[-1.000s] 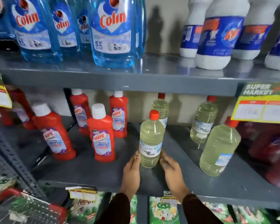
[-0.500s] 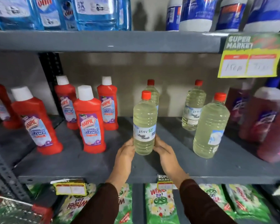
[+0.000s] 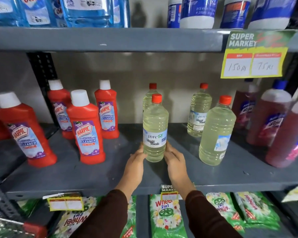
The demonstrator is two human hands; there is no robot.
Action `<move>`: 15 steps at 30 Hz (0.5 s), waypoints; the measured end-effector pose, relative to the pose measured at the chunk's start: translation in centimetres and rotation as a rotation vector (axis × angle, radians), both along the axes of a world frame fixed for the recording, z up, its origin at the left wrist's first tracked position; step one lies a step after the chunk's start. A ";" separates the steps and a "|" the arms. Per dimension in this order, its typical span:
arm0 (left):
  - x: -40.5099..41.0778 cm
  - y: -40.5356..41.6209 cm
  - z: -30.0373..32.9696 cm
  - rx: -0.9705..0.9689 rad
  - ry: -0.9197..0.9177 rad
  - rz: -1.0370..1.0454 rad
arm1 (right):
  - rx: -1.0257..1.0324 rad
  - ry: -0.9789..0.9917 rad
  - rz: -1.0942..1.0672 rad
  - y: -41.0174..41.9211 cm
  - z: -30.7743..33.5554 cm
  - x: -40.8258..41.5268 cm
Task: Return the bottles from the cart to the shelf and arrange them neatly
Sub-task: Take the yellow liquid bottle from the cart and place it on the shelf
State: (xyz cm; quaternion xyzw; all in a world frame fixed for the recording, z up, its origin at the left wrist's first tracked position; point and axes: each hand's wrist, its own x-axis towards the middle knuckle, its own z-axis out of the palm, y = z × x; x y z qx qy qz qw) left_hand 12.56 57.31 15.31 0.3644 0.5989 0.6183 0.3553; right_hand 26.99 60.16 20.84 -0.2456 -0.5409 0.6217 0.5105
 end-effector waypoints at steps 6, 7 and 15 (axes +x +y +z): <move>0.6 -0.4 -0.1 -0.001 0.006 0.011 | 0.017 -0.077 -0.025 0.0 0.1 0.4; 0.8 -0.5 0.2 -0.001 0.006 0.012 | 0.004 -0.084 -0.032 0.0 0.1 0.4; 2.7 -2.8 3.1 0.025 0.049 0.023 | -0.021 -0.158 -0.072 -0.7 0.8 0.7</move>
